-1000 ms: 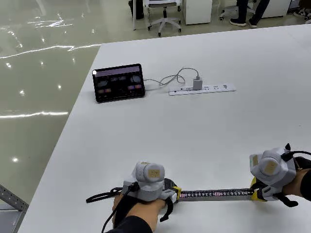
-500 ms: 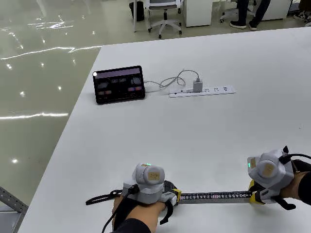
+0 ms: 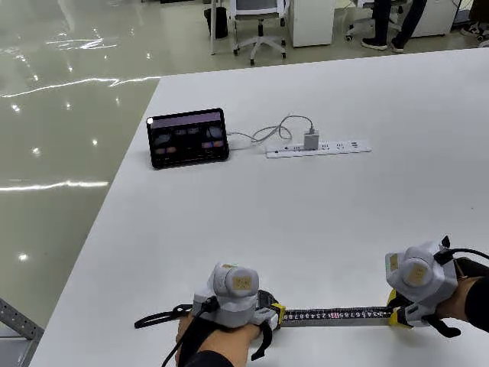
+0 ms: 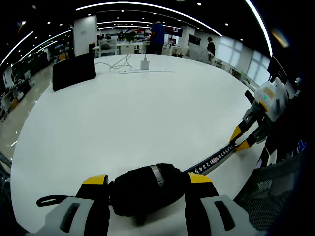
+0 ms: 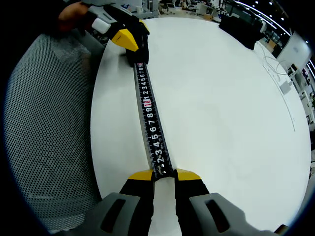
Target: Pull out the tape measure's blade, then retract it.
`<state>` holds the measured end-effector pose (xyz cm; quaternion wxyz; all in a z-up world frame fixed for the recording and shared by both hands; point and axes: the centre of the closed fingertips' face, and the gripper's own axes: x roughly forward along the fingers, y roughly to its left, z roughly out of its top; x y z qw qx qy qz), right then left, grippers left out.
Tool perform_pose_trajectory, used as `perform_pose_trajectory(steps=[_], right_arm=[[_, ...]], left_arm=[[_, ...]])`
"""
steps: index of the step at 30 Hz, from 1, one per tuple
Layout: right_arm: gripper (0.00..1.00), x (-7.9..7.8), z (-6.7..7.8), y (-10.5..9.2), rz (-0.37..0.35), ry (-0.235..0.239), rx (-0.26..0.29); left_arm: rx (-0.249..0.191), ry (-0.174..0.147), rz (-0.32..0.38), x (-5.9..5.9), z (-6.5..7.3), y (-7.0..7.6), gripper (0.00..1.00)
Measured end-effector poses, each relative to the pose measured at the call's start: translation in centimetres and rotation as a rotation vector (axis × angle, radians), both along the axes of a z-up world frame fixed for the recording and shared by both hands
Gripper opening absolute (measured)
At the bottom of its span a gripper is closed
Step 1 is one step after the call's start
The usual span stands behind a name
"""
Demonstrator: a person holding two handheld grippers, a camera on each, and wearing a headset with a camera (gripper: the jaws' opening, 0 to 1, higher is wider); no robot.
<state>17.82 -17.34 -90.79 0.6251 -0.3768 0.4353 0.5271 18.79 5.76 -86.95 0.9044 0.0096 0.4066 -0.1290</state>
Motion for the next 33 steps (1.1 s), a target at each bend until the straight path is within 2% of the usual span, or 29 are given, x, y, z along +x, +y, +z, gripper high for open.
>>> perform_pose_trajectory(steps=[33], right_arm=[[0.11,-0.1,-0.1,1.4,-0.002,0.001,0.004]], left_arm=[[-0.002,-0.002,0.0,0.0,0.0,0.0,0.58]])
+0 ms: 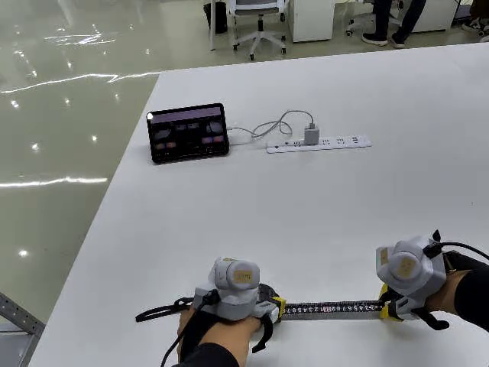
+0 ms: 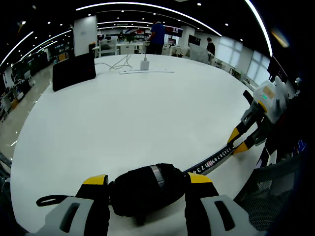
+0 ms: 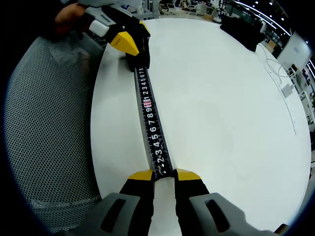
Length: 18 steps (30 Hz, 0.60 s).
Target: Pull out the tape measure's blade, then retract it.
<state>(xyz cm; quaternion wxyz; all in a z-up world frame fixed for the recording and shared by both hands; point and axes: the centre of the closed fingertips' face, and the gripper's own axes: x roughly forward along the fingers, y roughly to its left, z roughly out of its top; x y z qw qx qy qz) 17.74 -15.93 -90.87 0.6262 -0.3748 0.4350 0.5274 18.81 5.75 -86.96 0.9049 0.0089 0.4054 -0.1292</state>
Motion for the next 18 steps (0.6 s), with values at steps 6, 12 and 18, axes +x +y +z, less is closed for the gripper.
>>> perform_pose_trajectory(steps=[6,12,18], right_arm=[[0.11,0.03,0.03,0.31,-0.003,0.001,0.003],[0.11,0.08,0.06,0.58,-0.003,-0.001,0.008],[0.11,0.1,0.07,0.83,-0.006,-0.001,0.014]], left_arm=[[0.001,0.0,0.0,0.0,0.02,0.0,0.58],[0.001,-0.001,0.0,0.01,0.02,-0.01,0.58],[0.001,-0.001,0.0,-0.02,0.05,-0.02,0.58]])
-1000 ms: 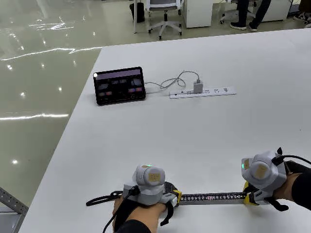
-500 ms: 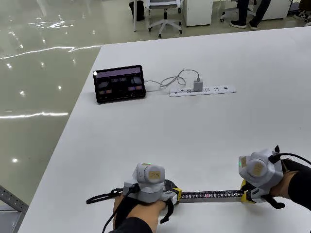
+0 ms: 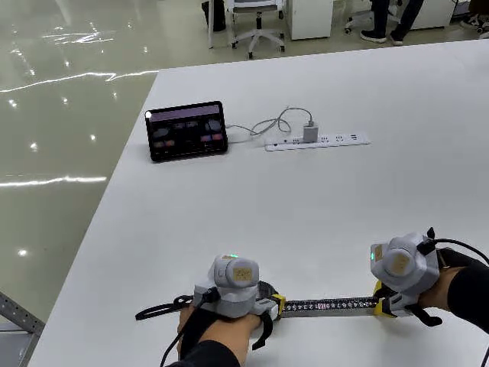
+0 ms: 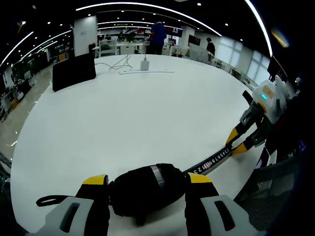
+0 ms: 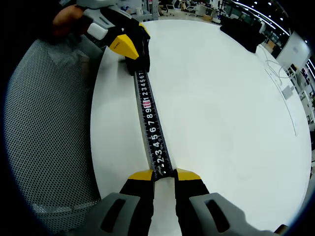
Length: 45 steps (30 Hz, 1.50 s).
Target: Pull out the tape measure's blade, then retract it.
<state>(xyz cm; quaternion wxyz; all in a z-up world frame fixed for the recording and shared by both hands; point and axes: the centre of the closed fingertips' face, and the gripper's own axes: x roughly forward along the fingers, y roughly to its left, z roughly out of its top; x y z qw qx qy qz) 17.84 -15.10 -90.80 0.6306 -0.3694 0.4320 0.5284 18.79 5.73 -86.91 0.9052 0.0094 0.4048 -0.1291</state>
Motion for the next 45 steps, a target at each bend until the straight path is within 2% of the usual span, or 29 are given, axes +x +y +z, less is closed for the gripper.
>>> perform_pose_trajectory(steps=[45], right_arm=[[0.11,-0.2,0.0,2.0,0.017,-0.006,0.027]], left_arm=[[-0.002,0.002,0.002,0.0,0.0,0.0,0.58]])
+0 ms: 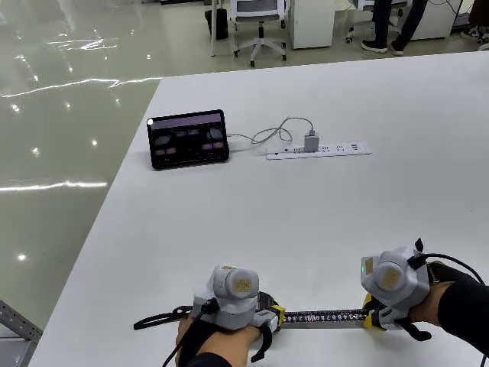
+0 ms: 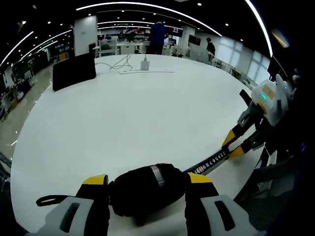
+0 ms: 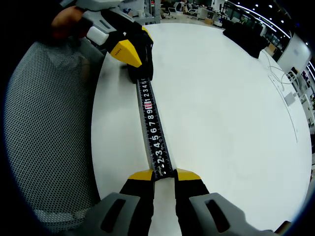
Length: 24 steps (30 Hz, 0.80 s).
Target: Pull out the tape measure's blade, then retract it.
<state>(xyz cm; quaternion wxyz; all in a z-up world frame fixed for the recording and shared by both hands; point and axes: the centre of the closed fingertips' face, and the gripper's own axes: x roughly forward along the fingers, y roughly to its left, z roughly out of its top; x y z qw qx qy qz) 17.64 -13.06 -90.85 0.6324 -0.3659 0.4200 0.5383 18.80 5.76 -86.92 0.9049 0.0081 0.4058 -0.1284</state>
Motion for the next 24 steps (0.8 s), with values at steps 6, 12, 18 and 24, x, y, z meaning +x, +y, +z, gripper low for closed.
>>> perform_pose_trajectory(steps=[6,12,18,24], right_arm=[[0.11,-0.02,0.0,0.2,-0.004,-0.002,0.002],[0.11,-0.02,-0.01,0.41,-0.004,-0.005,0.003],[0.11,0.02,0.0,0.59,-0.005,-0.006,0.004],[0.11,0.0,0.07,0.74,-0.012,-0.014,0.039]], left_arm=[[0.0,0.0,0.0,0.03,-0.04,0.01,0.58],[-0.001,0.0,0.001,0.05,-0.09,0.02,0.58],[-0.003,0.0,0.003,0.02,-0.02,-0.01,0.58],[-0.01,0.001,0.004,0.07,-0.03,0.01,0.58]])
